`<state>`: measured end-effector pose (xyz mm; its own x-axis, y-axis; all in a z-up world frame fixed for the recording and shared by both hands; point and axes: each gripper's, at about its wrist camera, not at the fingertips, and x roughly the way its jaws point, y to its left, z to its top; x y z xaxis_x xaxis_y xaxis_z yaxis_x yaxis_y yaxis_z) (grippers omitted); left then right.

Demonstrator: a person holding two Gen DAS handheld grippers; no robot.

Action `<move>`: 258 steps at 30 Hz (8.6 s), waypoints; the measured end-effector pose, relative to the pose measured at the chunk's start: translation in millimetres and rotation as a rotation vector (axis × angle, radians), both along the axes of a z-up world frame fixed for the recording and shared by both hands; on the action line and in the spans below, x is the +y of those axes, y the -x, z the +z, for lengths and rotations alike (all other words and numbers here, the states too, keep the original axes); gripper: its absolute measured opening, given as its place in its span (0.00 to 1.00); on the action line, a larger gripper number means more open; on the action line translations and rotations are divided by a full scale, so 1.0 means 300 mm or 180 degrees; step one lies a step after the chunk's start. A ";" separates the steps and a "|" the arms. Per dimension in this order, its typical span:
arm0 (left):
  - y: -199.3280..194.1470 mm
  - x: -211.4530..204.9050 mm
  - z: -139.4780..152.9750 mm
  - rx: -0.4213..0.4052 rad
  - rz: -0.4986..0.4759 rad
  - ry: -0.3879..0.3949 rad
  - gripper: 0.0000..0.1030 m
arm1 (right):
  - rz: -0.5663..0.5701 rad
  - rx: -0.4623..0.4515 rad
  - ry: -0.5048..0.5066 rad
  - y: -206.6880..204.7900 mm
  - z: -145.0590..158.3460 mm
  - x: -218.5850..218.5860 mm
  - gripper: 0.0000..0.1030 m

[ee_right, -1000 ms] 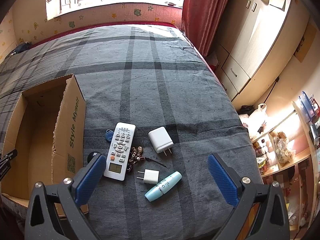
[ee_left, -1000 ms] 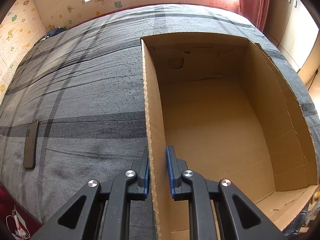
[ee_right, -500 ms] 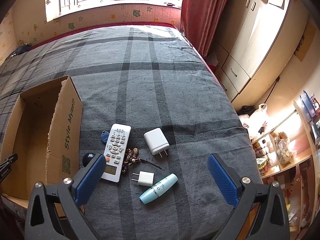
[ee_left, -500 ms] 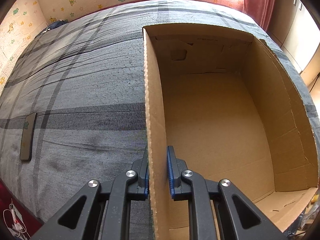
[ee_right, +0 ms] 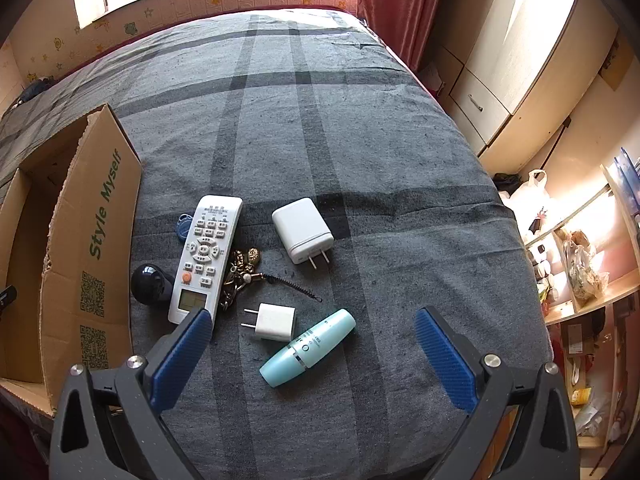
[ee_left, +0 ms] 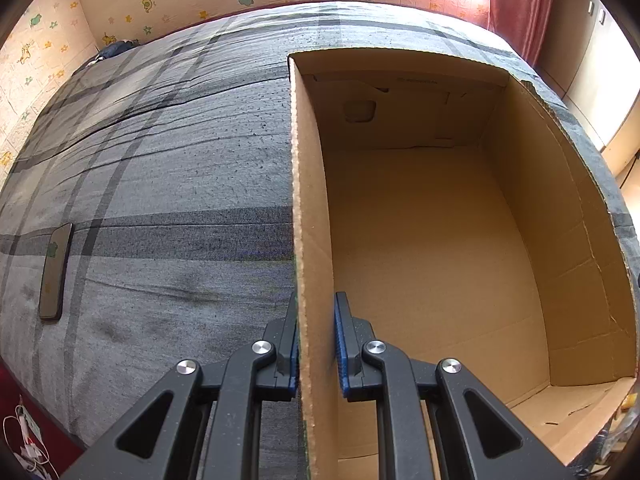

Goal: Organize rigid objects
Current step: 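Lower the right tool onto the light-blue bottle and close on it, then carry the light-blue bottle with the right tool over the box, then open the right tool to drop the bottle into the box, then move the right tool back and grasp the small white plug charger, then carry the white plug charger with the right tool into the box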

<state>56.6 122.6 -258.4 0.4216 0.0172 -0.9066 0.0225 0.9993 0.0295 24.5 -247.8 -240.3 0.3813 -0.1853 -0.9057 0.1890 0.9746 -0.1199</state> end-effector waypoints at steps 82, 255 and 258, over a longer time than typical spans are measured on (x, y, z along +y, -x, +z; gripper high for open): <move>-0.005 -0.031 0.001 0.0009 -0.0017 -0.0167 0.15 | 0.1032 -0.0131 -0.0434 -0.090 0.254 0.316 0.26; -0.011 -0.023 0.003 0.0014 -0.0003 -0.0163 0.15 | 0.0768 -0.0065 -0.0570 -0.115 0.171 0.196 0.29; -0.010 -0.023 0.003 0.0013 -0.0004 -0.0166 0.15 | 0.0867 -0.0130 -0.0560 -0.124 0.210 0.238 0.29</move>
<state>59.7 115.6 -257.6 0.4179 0.0639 -0.9062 0.0241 0.9964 0.0813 61.5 -176.4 -177.3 0.4320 0.0864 -0.8977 -0.0805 0.9951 0.0571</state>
